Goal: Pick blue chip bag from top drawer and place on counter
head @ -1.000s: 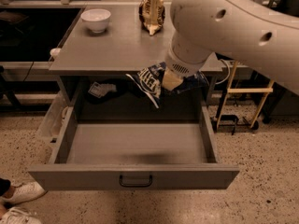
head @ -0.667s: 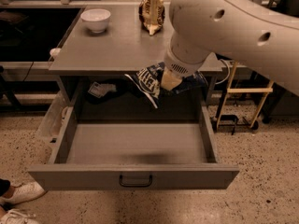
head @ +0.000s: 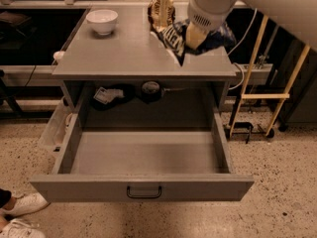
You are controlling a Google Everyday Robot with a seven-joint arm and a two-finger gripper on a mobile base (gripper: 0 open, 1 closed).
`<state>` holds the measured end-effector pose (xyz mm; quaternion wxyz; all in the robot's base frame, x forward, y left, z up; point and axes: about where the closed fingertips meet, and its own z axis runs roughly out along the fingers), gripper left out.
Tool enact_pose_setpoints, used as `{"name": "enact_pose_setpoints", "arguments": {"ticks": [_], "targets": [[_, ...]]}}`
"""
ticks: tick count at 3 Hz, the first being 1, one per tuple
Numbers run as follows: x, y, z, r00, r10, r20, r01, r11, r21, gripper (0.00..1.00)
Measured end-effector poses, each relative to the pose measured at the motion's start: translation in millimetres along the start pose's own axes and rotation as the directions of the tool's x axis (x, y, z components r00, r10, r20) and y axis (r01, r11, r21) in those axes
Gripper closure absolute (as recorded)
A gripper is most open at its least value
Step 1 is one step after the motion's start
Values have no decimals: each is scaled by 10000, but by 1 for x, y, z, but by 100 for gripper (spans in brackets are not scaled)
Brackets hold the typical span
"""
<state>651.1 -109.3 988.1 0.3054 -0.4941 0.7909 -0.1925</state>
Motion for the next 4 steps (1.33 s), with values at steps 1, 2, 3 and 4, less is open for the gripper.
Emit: {"name": "enact_pose_setpoints", "arguments": {"ticks": [1,2,3,4], "targets": [[5,-58,5,9964,633,-561,-603,9968,532,100],[19,-101,25,9863,1306,-1003,-1241,9899,689,100],[39,-122,61,9750,1803,-1298,-1778,9836,307,100],[52,-123,97,9700,2183,-1065,-2247,9730,-523,100]]}}
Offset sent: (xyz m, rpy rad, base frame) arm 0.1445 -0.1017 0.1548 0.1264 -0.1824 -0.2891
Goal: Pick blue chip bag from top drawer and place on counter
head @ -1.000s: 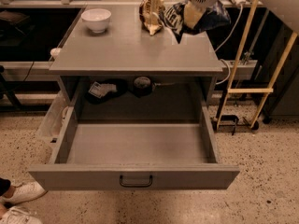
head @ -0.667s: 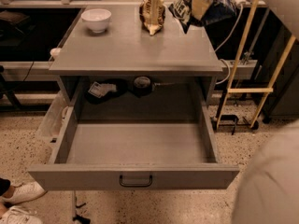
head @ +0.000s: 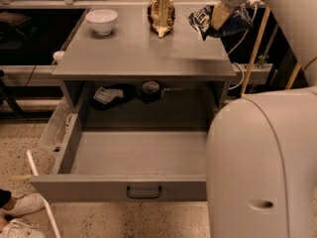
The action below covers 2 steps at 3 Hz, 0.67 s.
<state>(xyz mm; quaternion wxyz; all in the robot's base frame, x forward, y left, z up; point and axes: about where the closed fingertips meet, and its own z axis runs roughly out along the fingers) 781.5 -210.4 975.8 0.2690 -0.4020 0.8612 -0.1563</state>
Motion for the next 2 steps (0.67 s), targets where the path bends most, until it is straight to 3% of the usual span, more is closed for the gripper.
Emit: {"name": "enact_pose_setpoints", "arguments": {"ticks": [2], "targets": [[-7,-9,19,9860,391,1618,-242,9954,-930,100]]}}
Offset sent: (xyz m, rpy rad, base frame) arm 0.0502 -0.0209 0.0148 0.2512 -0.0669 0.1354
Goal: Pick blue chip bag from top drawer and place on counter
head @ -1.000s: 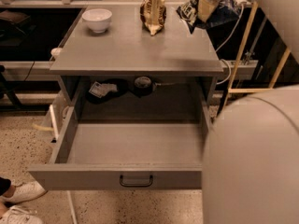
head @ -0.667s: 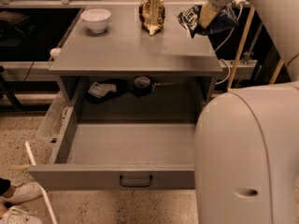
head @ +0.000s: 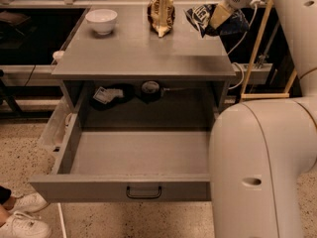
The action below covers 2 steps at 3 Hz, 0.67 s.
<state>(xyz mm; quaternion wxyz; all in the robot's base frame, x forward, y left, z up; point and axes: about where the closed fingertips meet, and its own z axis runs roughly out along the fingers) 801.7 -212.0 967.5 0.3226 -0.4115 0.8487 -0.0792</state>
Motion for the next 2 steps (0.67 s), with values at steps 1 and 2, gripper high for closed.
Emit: {"name": "enact_pose_setpoints", "arguments": {"ticks": [1,2], "targets": [[0,0,0,10000,0,-2,0,10000,-3,100],[23,11,32,9992,360,-177,-371,9973,-641,100]]}}
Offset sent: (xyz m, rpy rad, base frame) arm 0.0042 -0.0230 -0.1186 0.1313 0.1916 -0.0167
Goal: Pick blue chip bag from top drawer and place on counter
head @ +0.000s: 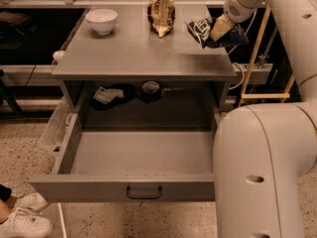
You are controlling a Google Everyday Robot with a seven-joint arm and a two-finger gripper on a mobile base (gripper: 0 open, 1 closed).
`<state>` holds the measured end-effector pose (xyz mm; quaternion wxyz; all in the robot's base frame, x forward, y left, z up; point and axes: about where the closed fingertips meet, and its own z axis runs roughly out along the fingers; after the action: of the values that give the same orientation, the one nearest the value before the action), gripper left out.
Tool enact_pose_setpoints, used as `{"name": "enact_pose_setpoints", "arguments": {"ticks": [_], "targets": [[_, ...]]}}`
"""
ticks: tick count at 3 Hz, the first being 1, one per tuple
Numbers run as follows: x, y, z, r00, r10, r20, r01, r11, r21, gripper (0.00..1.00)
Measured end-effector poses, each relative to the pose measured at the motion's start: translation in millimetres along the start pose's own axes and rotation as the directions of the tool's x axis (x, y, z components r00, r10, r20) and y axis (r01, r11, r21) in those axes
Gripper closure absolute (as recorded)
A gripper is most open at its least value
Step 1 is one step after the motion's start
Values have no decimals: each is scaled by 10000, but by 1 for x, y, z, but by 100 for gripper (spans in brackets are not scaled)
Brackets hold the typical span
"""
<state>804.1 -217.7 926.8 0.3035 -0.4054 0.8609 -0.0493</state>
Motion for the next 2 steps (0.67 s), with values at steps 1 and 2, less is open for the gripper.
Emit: {"name": "enact_pose_setpoints", "arguments": {"ticks": [1,2], "targets": [[35,17,54,9982,592,-117,-602,9918,-1128,100],[36,18,58,9979,631,-146,-644,9903,-1230,82]]}}
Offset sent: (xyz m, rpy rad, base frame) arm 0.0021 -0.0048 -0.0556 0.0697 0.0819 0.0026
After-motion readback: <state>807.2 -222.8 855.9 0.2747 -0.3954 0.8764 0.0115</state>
